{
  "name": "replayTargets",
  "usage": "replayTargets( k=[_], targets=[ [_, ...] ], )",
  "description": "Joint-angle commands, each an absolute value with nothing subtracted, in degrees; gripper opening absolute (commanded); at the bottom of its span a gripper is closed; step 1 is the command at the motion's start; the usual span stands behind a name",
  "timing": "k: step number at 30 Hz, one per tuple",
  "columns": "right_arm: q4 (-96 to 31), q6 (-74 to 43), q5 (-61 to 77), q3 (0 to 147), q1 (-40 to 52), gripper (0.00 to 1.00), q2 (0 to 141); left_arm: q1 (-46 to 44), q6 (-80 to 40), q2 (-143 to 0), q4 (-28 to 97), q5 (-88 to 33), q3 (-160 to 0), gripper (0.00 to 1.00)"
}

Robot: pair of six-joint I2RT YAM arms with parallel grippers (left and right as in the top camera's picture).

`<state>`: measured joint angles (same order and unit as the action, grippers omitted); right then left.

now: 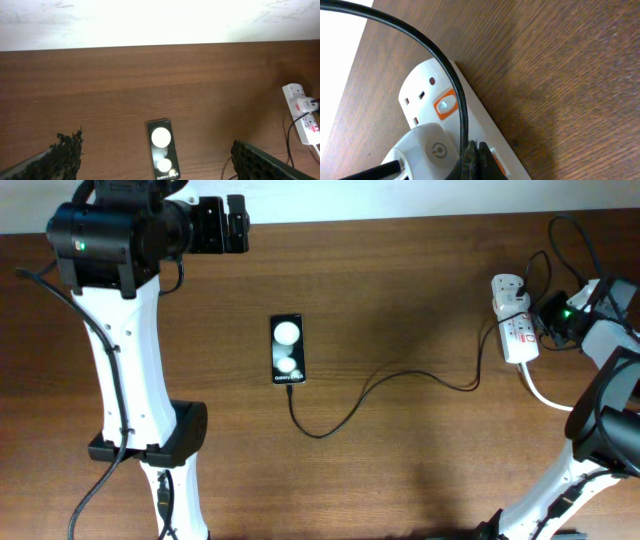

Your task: Plug charger to phone and switch on socket

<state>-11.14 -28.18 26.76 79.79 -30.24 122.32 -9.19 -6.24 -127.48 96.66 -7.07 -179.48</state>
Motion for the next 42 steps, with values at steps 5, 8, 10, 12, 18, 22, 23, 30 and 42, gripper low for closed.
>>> replayTargets(
  k=[5, 8, 10, 12, 18, 22, 23, 30, 42],
  targets=[
    [-14.5, -27.3, 26.7, 80.8, -28.1, 0.04, 123.3, -8.8, -6.1, -126.5, 96.7, -7.6, -179.6, 0.99],
    [-16.3, -27.3, 26.7, 80.8, -28.0, 0.04, 123.3, -8.8, -6.1, -126.5, 96.7, -7.6, -179.6, 0.99],
    [-17.8, -27.2, 26.7, 80.8, -27.3, 0.04, 123.3, -8.8, -6.1, -126.5, 96.7, -7.6, -179.6, 0.99],
    [-17.8, -27.3, 26.5, 80.8, -26.2, 0.04, 123.3, -8.8, -6.1, -126.5, 96.7, -7.6, -179.6, 0.99],
    [-21.5, -28.0, 26.3, 80.6, -23.4, 0.04, 123.3, -8.8, -6.1, -126.5, 96.7, -7.6, -179.6, 0.99],
    [-23.2, -28.0, 26.3, 80.5, -22.3, 0.04, 123.3, -8.8, -6.1, -126.5, 96.7, -7.6, -179.6, 0.99],
    [-23.7, -27.9, 26.3, 80.4, -21.7, 0.04, 123.3, -8.8, -6.1, -126.5, 96.7, -7.6, -179.6, 0.99],
    [-23.8, -28.0, 21.5, 81.3, -25.5, 0.04, 122.2, -8.8, -6.1, -126.5, 96.7, -7.6, -179.6, 0.99],
    [-42.0, -11.0, 32.4, 83.5, -30.0, 0.08, 72.3, -8.8, -6.1, -126.5, 96.7, -7.6, -179.6, 0.99]
  ],
)
